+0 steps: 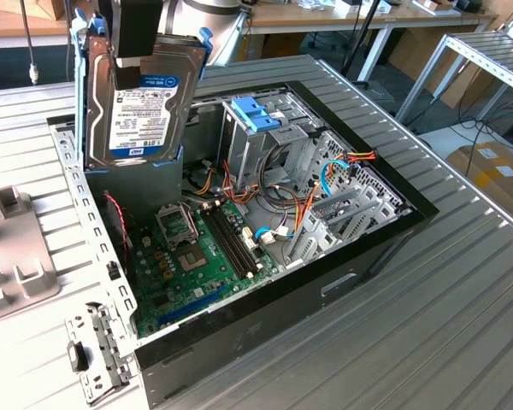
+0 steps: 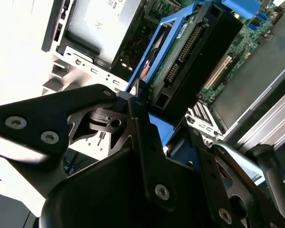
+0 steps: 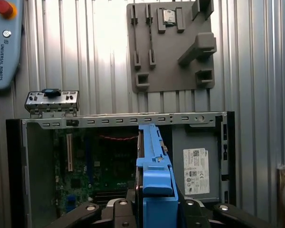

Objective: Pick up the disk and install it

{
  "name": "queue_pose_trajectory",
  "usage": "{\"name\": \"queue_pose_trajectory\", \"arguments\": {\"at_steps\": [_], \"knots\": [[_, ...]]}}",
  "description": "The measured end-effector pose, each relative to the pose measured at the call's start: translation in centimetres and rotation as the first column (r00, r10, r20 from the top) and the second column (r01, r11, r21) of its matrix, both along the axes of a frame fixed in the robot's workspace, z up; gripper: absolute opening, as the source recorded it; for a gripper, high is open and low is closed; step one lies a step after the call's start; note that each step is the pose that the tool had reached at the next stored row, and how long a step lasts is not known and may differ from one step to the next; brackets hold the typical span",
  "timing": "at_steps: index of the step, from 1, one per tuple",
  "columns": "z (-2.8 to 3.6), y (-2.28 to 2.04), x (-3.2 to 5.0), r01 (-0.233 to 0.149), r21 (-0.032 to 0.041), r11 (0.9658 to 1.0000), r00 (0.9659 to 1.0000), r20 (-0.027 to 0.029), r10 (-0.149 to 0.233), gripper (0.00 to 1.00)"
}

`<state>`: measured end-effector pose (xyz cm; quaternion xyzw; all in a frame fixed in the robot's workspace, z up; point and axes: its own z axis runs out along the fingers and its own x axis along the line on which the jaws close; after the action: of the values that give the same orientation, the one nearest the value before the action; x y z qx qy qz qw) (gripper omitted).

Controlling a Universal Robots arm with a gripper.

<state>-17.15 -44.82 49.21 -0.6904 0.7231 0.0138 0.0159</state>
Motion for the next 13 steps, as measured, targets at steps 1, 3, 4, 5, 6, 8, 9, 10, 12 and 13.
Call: {"name": "queue_pose_trajectory", "arguments": {"at_steps": [1, 3, 4, 5, 6, 8, 9, 10, 12, 13], "knots": [[0.00, -0.02, 0.11, 0.000, -0.0001, 1.0000, 1.0000, -0.0002, 0.000, 0.37], [-0.02, -0.08, 0.37, 0.000, 0.0000, 1.0000, 1.0000, -0.0005, 0.000, 0.37], [-0.03, -0.12, 0.59, 0.000, 0.0000, 1.0000, 1.0000, -0.0008, 0.000, 0.37], [-0.04, -0.16, 0.81, 0.000, 0.0000, 1.0000, 1.0000, -0.0011, 0.000, 0.37], [-0.05, -0.20, 1.03, 0.000, 0.0000, 1.0000, 1.0000, -0.0014, 0.000, 0.37], [-0.07, -0.25, 1.26, 0.000, 0.0001, 1.0000, 1.0000, -0.0017, 0.000, 0.37], [-0.07, -0.29, 1.42, 0.000, 0.0000, 1.0000, 1.0000, -0.0020, 0.000, 0.37], [-0.08, -0.31, 1.54, 0.000, 0.0000, 1.0000, 1.0000, -0.0021, 0.000, 0.37], [-0.10, -0.37, 1.83, 0.000, 0.0000, 1.0000, 1.0000, -0.0025, 0.000, 0.37], [-0.10, -0.40, 1.95, 0.000, 0.0000, 1.0000, 1.0000, -0.0026, 0.000, 0.37]]}}
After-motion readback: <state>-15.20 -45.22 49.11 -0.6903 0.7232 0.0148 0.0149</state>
